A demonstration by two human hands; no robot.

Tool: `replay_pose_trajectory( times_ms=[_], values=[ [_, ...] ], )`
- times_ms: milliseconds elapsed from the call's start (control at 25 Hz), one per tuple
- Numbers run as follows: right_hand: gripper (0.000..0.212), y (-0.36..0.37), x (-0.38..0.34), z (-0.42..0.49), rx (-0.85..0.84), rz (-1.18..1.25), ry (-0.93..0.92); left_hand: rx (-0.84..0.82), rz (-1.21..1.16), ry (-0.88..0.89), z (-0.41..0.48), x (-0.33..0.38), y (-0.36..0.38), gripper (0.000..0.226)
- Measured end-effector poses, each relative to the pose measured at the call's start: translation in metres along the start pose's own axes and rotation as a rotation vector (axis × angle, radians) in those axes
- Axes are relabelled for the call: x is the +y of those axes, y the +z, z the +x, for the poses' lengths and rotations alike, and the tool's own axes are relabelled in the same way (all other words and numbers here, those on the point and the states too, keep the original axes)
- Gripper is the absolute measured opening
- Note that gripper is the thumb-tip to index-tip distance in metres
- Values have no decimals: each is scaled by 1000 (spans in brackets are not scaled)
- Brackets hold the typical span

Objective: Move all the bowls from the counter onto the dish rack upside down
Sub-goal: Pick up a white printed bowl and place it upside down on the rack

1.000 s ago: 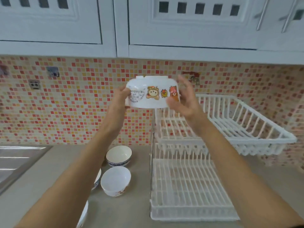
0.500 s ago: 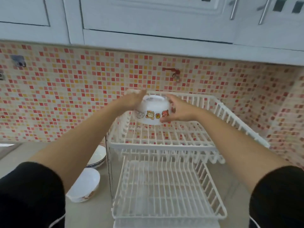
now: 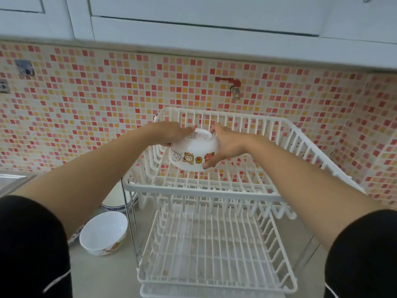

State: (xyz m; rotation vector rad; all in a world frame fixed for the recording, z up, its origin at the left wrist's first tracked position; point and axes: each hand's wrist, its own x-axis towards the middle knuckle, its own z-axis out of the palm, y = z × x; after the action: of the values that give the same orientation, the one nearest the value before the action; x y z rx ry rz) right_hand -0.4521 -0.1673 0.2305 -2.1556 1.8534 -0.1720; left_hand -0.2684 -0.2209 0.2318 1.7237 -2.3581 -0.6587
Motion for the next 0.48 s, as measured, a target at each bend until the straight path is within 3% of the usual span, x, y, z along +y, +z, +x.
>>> replay_pose_trajectory(
  times_ms=[120, 280, 400, 480],
  values=[
    [106, 1, -4, -3, -9, -27, 27, 75, 193, -3, -3, 2, 3, 77],
    [117, -1, -12, -12, -18, -85, 67, 133, 276, 43, -22, 11, 1, 70],
    [129, -5, -23, -21, 4, -138, 108, 262, 232, 122, -39, 12, -9, 64],
    [122, -8, -40, -29, 78, -66, 71, 344, 167, 167, -56, 3, -21, 66]
  ],
)
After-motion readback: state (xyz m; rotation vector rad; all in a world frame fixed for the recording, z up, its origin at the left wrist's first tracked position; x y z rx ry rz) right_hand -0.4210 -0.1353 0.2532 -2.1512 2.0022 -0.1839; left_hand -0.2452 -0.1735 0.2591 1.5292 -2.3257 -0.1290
